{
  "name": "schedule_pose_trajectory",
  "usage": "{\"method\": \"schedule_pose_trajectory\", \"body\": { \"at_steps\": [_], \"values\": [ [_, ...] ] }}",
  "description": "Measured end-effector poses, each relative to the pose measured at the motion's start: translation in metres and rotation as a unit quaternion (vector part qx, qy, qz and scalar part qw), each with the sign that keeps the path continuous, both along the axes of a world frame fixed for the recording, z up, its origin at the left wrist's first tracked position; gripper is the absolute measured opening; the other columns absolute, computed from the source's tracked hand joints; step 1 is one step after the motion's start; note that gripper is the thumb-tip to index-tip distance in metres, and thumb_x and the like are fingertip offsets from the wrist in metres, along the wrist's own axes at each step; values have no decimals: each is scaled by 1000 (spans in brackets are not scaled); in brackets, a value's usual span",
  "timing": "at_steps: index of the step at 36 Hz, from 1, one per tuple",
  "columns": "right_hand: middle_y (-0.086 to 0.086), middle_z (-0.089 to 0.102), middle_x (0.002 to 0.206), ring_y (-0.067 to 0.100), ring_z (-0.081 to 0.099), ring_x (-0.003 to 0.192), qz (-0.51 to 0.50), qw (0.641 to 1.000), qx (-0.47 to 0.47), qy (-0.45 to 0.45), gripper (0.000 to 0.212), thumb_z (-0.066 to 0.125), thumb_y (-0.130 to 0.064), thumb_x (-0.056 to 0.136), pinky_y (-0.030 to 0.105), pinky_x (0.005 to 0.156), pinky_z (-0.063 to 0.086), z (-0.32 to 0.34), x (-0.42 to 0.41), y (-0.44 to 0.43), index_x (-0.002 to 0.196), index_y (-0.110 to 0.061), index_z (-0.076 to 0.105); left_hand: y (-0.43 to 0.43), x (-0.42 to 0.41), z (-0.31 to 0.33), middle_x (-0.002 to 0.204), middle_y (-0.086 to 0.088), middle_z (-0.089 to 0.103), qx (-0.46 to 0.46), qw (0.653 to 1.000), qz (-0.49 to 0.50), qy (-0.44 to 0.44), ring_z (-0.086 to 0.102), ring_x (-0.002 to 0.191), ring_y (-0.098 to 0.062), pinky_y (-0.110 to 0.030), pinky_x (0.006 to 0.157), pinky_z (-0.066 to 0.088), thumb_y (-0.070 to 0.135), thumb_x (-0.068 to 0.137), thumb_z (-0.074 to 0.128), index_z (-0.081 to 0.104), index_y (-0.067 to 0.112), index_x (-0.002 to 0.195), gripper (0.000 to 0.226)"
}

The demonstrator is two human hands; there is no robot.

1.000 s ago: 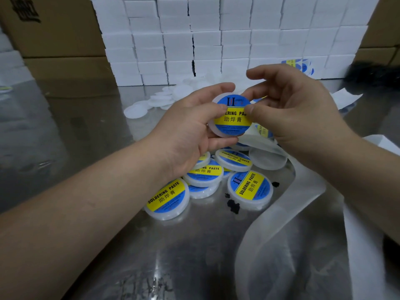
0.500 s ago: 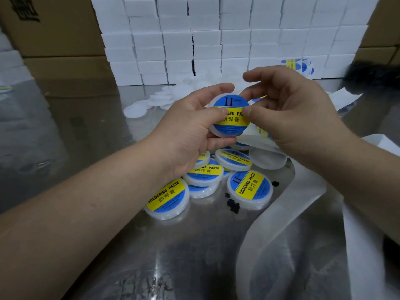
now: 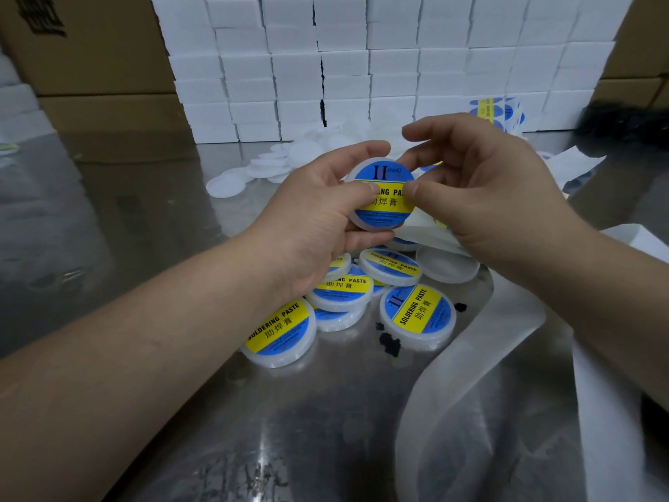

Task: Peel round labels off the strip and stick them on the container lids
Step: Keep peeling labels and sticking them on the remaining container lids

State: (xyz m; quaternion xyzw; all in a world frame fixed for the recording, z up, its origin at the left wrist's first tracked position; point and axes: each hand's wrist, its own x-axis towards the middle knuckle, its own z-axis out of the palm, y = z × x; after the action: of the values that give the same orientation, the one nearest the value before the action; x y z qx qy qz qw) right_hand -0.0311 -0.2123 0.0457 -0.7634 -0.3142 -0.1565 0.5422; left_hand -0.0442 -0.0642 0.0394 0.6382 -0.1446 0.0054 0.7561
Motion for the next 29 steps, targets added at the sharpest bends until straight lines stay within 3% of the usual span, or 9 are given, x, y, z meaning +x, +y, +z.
{"method": "schedule_pose_trajectory", "body": {
  "at_steps": [20, 29],
  "values": [
    [-15, 60, 85, 0, 60, 61, -5, 999, -30, -12, 45, 58, 4, 82, 30, 72, 53, 0, -1, 1, 95, -38, 49, 0, 1, -1, 108, -12, 65, 13, 1000, 16, 0, 70, 82, -26, -30, 64, 57, -5, 89, 45, 61, 28, 100, 38],
    [-19, 58, 86, -1, 60, 64, 0, 999, -43, -18, 46, 57, 3, 82, 32, 73, 53, -1, -2, 1, 94, -41, 49, 0, 2, -1, 92, -5, 67, 20, 999, 28, -9, 70, 73, -21, -29, 62, 57, -9, 87, 43, 60, 28, 97, 42]
  ]
}}
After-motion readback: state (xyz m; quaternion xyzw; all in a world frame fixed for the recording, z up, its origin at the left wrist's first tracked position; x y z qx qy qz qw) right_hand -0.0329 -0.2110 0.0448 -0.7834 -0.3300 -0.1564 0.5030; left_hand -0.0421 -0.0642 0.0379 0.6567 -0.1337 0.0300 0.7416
